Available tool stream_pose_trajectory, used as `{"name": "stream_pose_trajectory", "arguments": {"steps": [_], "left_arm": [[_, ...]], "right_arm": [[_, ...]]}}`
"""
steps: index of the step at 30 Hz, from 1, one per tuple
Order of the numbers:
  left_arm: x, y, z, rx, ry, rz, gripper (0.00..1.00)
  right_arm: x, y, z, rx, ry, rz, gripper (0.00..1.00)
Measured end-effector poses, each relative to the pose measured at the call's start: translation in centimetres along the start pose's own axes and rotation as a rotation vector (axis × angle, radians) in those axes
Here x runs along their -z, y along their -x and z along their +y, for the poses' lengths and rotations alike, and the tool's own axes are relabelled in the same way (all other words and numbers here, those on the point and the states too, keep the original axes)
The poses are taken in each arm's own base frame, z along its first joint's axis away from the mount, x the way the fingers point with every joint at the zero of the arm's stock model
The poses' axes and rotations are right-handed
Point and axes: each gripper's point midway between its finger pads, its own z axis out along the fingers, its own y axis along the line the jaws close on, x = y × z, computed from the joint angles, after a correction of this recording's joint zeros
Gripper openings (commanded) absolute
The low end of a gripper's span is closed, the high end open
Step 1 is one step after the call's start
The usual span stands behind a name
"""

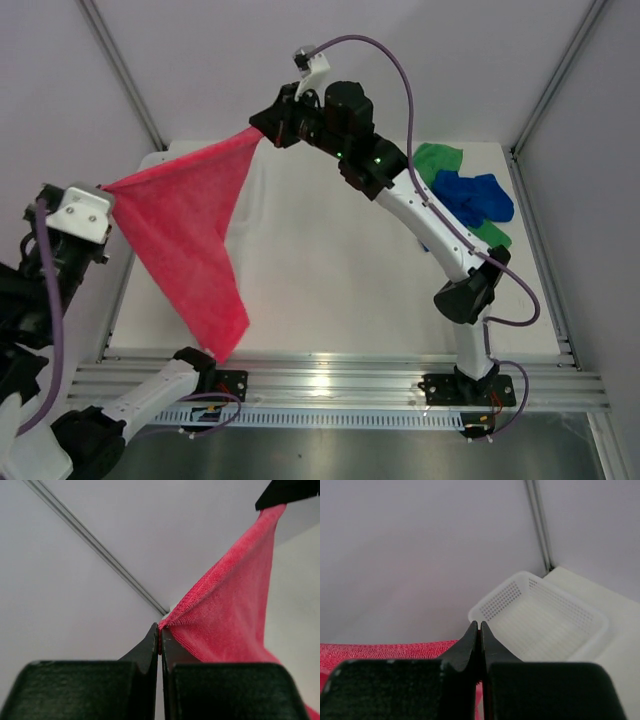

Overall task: Roll the towels
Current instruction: Flatten the towel

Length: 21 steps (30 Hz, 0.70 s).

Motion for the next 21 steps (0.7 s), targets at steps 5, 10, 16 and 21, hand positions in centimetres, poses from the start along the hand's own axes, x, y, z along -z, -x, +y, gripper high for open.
{"name": "stream_pose_trajectory", "arguments": {"steps": [5, 10, 16, 21], "left_arm": [[0.0, 0.1, -1.6, 0.013, -0.069, -0.032, 0.01], [-5.1, -5.7, -12.9, 0.028, -0.449, 0.116, 0.01], [-7.8, -11.4, -29.0, 0.02, -0.964, 0.302, 0.01], [-7.1, -11.2, -37.6, -0.018, -1.223, 0.323, 0.01]], "right_arm": [[-0.1, -0.1, 0.6, 0.007, 0.057, -0.015, 0.0], [1.7, -5.7, -7.3, -0.016, -0.07, 0.103, 0.0], [6.8, -14.0, -20.8, -0.084, -0.288, 0.28, 0.0], [10.6, -17.2, -26.8, -0.115, -0.401, 0.357, 0.0]]}}
